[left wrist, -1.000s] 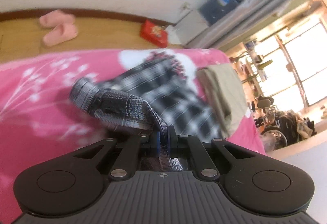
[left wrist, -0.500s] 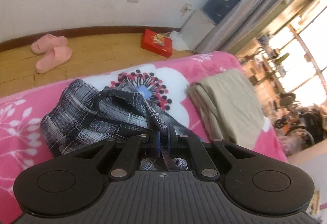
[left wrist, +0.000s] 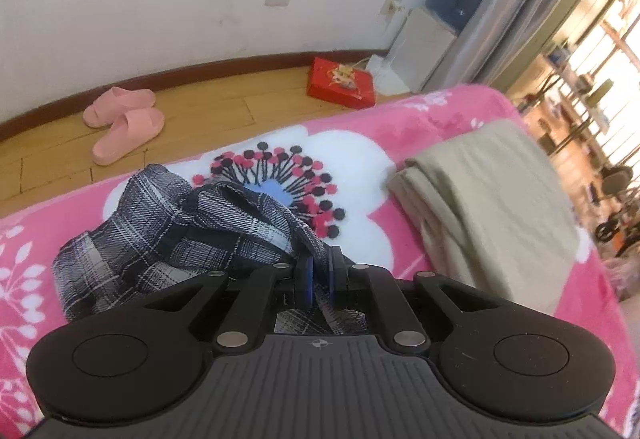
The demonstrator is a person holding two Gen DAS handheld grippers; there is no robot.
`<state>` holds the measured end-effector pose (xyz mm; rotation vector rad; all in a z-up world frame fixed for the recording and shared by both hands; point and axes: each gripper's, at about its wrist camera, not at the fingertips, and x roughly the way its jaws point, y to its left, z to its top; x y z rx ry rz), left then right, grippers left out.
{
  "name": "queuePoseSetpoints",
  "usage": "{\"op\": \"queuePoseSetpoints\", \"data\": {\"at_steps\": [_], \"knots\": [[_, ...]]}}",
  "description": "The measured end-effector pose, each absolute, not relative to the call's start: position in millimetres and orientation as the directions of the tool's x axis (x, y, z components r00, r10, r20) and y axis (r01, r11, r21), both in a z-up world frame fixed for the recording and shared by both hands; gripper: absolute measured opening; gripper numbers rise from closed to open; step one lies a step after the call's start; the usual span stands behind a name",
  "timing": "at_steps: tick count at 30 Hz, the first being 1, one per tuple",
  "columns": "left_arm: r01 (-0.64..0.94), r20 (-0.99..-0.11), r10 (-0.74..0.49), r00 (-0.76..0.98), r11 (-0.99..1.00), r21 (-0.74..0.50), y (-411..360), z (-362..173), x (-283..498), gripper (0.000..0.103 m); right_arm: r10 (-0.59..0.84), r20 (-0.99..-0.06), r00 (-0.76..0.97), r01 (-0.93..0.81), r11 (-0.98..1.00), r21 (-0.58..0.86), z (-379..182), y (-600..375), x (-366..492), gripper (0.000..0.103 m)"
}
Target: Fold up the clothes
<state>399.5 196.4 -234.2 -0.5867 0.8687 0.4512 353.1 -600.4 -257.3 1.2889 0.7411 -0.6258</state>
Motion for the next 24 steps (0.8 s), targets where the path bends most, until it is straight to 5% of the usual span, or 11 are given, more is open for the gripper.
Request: {"op": "queuePoseSetpoints", "data": {"at_steps": [3, 5, 6, 12, 18, 24], "knots": [[-0.594, -0.836, 0.069, 0.544, 0.735, -0.326, 203.8, -246.7, 411.4, 0.015, 0.076, -0.773, 0.630, 0.766, 0.099, 0.635, -289.4, -606.9, 367.3, 0.006], [-0.607, -0.828, 0.014, 0.560, 0.688, -0.398, 215.1, -250.2, 414.9, 0.029, 0.143, -0.742, 0.655, 0.750, -0.004, 0.662, -310.3, -612.9, 370.7, 0.022], [-0.617, -0.815, -0.004, 0.579, 0.652, -0.441, 221.2, -249.6, 413.9, 0.035, 0.164, -0.724, 0.670, 0.739, -0.052, 0.672, -317.4, -615.2, 370.4, 0.043], [-0.654, -0.752, -0.055, 0.656, 0.456, -0.604, 247.7, -250.2, 404.0, 0.043, 0.121, -0.645, 0.755, 0.649, 0.005, 0.761, -302.3, -617.8, 358.5, 0.050], [-0.554, -0.717, -0.078, 0.693, 0.578, -0.599, 244.8, -228.2, 395.8, 0.052, 0.088, -0.589, 0.804, 0.570, 0.172, 0.803, -268.2, -599.5, 335.1, 0.050], [-0.460, -0.663, -0.098, 0.742, 0.646, -0.609, 265.4, -197.7, 378.4, 0.061, -0.010, -0.657, 0.754, 0.647, 0.187, 0.740, -250.0, -596.7, 298.5, 0.053]]}}
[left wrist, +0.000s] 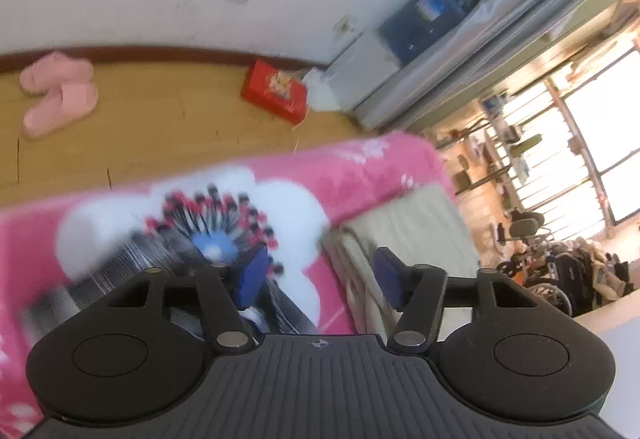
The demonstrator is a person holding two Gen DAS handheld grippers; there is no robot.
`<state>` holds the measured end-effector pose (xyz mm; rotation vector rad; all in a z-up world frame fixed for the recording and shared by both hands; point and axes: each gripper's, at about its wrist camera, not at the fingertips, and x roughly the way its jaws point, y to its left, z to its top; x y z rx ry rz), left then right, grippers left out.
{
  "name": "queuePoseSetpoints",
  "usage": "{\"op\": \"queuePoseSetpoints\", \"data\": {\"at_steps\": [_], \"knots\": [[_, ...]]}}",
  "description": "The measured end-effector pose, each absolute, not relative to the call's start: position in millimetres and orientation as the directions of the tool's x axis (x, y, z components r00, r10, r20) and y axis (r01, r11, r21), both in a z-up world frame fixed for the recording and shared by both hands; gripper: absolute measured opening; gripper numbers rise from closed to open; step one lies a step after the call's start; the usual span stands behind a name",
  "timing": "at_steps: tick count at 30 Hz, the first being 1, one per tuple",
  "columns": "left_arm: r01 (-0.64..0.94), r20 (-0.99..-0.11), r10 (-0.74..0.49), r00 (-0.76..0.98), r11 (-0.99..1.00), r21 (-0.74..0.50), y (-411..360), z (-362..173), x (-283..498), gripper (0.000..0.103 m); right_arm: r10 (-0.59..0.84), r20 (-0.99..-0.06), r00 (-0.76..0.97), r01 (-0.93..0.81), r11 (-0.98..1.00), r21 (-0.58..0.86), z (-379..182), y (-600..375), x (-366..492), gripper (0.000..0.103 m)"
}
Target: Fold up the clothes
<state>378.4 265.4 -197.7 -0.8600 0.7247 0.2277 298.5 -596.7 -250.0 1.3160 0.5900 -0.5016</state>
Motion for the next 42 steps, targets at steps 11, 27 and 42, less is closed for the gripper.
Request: {"op": "queuePoseSetpoints", "data": {"at_steps": [11, 27, 42], "knots": [[-0.386, -0.768, -0.026, 0.640, 0.853, -0.351, 288.5, -187.6, 321.8, 0.062, 0.150, -0.775, 0.614, 0.254, 0.892, 0.374, -182.9, -422.8, 360.8, 0.052], [-0.546, -0.828, 0.025, 0.560, 0.763, -0.346, 321.5, -259.2, 291.0, 0.062, 0.635, -0.752, 0.179, -0.714, 0.610, 0.345, -257.4, 109.8, 468.1, 0.026], [-0.494, -0.792, -0.200, 0.577, 0.687, -0.534, 347.3, -285.3, 292.7, 0.066, 0.778, -0.539, 0.321, -0.218, 0.615, 0.758, -249.9, 26.6, 488.5, 0.035]]}}
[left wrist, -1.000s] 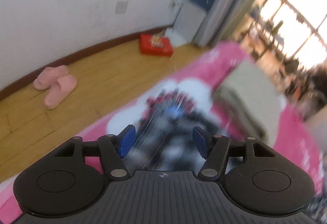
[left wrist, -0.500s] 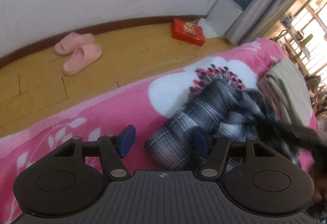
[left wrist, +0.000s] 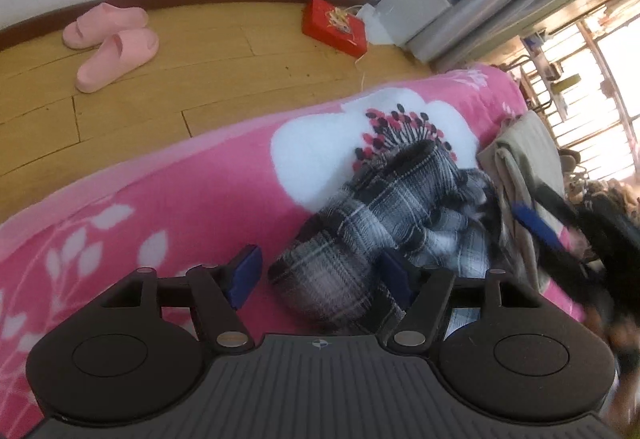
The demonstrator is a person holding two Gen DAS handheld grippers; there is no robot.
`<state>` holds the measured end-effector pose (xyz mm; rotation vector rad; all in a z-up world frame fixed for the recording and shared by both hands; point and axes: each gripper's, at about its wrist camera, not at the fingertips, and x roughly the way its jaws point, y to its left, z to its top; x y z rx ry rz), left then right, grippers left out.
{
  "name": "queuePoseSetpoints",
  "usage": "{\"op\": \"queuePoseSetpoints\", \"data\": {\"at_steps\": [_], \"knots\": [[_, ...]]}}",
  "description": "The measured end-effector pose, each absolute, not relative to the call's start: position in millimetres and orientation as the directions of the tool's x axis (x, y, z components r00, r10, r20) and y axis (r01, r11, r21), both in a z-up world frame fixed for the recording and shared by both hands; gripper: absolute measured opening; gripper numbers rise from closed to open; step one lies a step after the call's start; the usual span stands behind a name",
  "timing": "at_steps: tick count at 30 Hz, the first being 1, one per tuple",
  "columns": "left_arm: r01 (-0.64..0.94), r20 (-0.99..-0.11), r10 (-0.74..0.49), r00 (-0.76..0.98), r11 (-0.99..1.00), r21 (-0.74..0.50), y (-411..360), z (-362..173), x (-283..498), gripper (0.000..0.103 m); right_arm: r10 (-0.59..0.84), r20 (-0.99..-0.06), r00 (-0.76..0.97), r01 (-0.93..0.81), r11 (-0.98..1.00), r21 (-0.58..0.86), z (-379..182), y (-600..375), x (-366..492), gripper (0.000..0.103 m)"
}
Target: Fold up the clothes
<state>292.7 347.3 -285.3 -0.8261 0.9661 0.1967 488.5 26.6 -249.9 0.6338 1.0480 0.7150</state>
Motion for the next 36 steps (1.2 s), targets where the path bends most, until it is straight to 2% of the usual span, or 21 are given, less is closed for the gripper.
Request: {"op": "queuePoseSetpoints", "data": {"at_steps": [3, 5, 7, 8, 10, 15, 18, 22, 26, 29, 31, 33, 36], "knots": [[-0.516, -0.787, -0.197, 0.584, 0.658, -0.548, 351.6, -290.1, 300.3, 0.066, 0.776, -0.528, 0.344, -0.265, 0.620, 0.739, -226.7, -8.2, 442.8, 0.036], [-0.535, -0.782, -0.199, 0.590, 0.629, -0.564, 355.8, -290.6, 302.4, 0.066, 0.738, -0.582, 0.341, -0.290, 0.671, 0.682, -216.0, -29.1, 409.3, 0.044], [-0.554, -0.770, -0.215, 0.601, 0.582, -0.595, 361.5, -289.2, 296.0, 0.066, 0.710, -0.622, 0.328, -0.234, 0.700, 0.675, -215.0, -52.9, 374.0, 0.046], [-0.564, -0.763, -0.224, 0.606, 0.556, -0.610, 363.8, -288.2, 289.0, 0.066, 0.702, -0.632, 0.329, -0.166, 0.702, 0.693, -218.1, -69.8, 357.8, 0.047], [-0.582, -0.753, -0.238, 0.614, 0.508, -0.635, 366.8, -287.1, 275.6, 0.068, 0.688, -0.638, 0.346, 0.005, 0.679, 0.734, -228.4, -107.6, 326.9, 0.058], [-0.579, -0.730, -0.277, 0.624, 0.463, -0.671, 351.8, -294.9, 247.7, 0.074, 0.620, -0.643, 0.450, 0.419, 0.489, 0.765, -273.6, -191.8, 260.1, 0.062], [-0.569, -0.724, -0.244, 0.645, 0.479, -0.668, 340.6, -297.0, 254.8, 0.084, 0.596, -0.630, 0.498, 0.507, 0.389, 0.769, -296.3, -215.7, 239.7, 0.062], [-0.585, -0.720, -0.206, 0.663, 0.458, -0.669, 334.9, -293.9, 269.6, 0.082, 0.596, -0.591, 0.543, 0.541, 0.289, 0.790, -311.8, -222.0, 241.2, 0.062], [-0.628, -0.762, -0.143, 0.632, 0.481, -0.611, 332.2, -279.9, 266.7, 0.077, 0.608, -0.627, 0.487, 0.482, 0.412, 0.773, -295.2, -205.3, 244.5, 0.062], [-0.683, -0.799, 0.006, 0.602, 0.522, -0.511, 333.1, -259.3, 254.1, 0.077, 0.589, -0.662, 0.463, 0.360, 0.557, 0.748, -267.6, -210.8, 255.1, 0.062], [-0.698, -0.791, 0.124, 0.600, 0.564, -0.441, 330.6, -242.1, 246.9, 0.077, 0.559, -0.670, 0.489, 0.242, 0.651, 0.719, -239.3, -220.8, 269.5, 0.060], [-0.683, -0.760, 0.213, 0.615, 0.625, -0.378, 320.9, -225.6, 245.7, 0.077, 0.497, -0.698, 0.516, 0.134, 0.758, 0.638, -221.4, -222.3, 291.8, 0.058], [-0.591, -0.731, 0.205, 0.651, 0.740, -0.319, 291.5, -215.6, 260.9, 0.077, 0.382, -0.746, 0.545, -0.013, 0.894, 0.448, -210.6, -212.9, 336.6, 0.048]]}}
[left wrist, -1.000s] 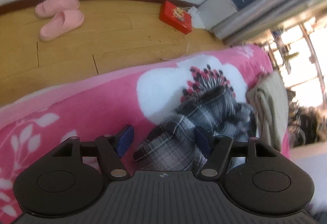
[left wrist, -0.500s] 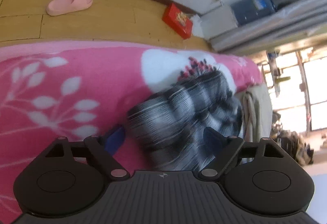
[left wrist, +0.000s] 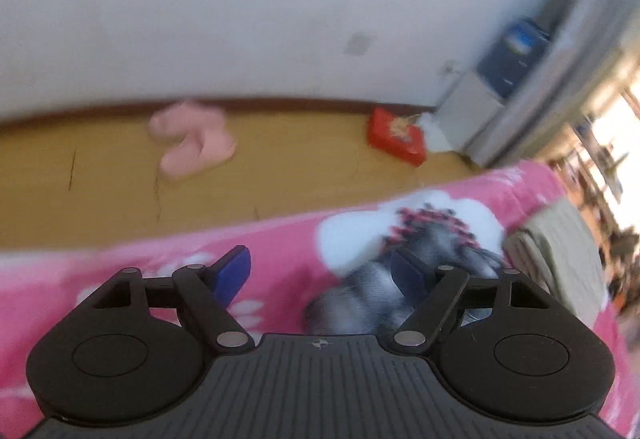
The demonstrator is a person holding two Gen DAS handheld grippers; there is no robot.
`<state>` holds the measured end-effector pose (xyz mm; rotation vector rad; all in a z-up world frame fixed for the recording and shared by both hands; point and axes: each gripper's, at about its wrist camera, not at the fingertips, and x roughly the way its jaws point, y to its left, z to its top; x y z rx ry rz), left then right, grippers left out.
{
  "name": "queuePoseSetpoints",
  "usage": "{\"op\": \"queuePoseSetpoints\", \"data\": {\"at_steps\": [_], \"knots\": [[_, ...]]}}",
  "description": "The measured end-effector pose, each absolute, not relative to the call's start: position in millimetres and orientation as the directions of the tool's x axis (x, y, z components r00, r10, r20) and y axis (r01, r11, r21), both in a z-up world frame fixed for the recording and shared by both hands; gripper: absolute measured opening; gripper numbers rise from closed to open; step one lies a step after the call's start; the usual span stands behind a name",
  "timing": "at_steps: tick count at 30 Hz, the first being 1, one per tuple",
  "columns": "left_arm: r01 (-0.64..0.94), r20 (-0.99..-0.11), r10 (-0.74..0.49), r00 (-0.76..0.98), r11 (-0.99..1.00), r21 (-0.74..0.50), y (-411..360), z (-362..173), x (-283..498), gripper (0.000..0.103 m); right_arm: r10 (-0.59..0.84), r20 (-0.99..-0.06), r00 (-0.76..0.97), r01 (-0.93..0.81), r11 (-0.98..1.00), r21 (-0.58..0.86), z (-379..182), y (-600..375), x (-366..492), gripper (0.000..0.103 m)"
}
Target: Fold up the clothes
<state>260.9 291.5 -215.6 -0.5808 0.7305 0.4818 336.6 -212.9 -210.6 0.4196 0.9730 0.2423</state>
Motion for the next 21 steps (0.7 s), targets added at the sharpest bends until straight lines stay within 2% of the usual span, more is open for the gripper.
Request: {"op": "queuePoseSetpoints", "data": {"at_steps": [3, 5, 8, 9, 12, 14, 17, 19, 21], "knots": [[-0.459, -0.724, 0.149, 0.673, 0.852, -0.251, 253.9, -214.3, 282.0, 0.077, 0.365, -0.747, 0.555, -0.132, 0.926, 0.354, -220.9, -192.8, 370.9, 0.041], [-0.391, -0.729, 0.124, 0.673, 0.897, -0.208, 230.4, -220.9, 296.2, 0.078, 0.383, -0.752, 0.536, -0.156, 0.921, 0.357, -240.2, -187.4, 395.4, 0.041], [-0.398, -0.764, 0.169, 0.623, 0.909, -0.123, 214.3, -237.6, 312.3, 0.078, 0.319, -0.789, 0.525, -0.052, 0.938, 0.344, -278.7, -195.1, 431.5, 0.035], [-0.418, -0.776, 0.192, 0.601, 0.903, -0.101, 215.0, -242.8, 316.2, 0.077, 0.310, -0.773, 0.554, 0.011, 0.925, 0.379, -284.4, -210.3, 439.1, 0.023], [-0.472, -0.797, 0.227, 0.560, 0.878, -0.082, 223.1, -252.9, 319.4, 0.077, 0.221, -0.719, 0.659, 0.251, 0.837, 0.487, -288.0, -267.6, 445.1, 0.025], [-0.488, -0.796, 0.236, 0.557, 0.869, -0.083, 228.2, -253.7, 318.3, 0.077, 0.196, -0.695, 0.692, 0.307, 0.791, 0.529, -283.2, -297.8, 433.8, 0.028], [-0.493, -0.802, 0.258, 0.539, 0.868, -0.052, 231.3, -255.2, 317.9, 0.078, 0.303, -0.685, 0.663, 0.171, 0.829, 0.532, -271.6, -310.9, 403.1, 0.030], [-0.497, -0.809, 0.270, 0.522, 0.867, -0.032, 231.0, -256.5, 319.2, 0.079, 0.402, -0.707, 0.582, 0.042, 0.853, 0.520, -273.2, -309.7, 377.7, 0.032], [-0.499, -0.813, 0.280, 0.510, 0.866, -0.014, 230.7, -257.6, 322.5, 0.081, 0.395, -0.755, 0.524, -0.010, 0.889, 0.458, -279.8, -319.2, 359.0, 0.032]]}}
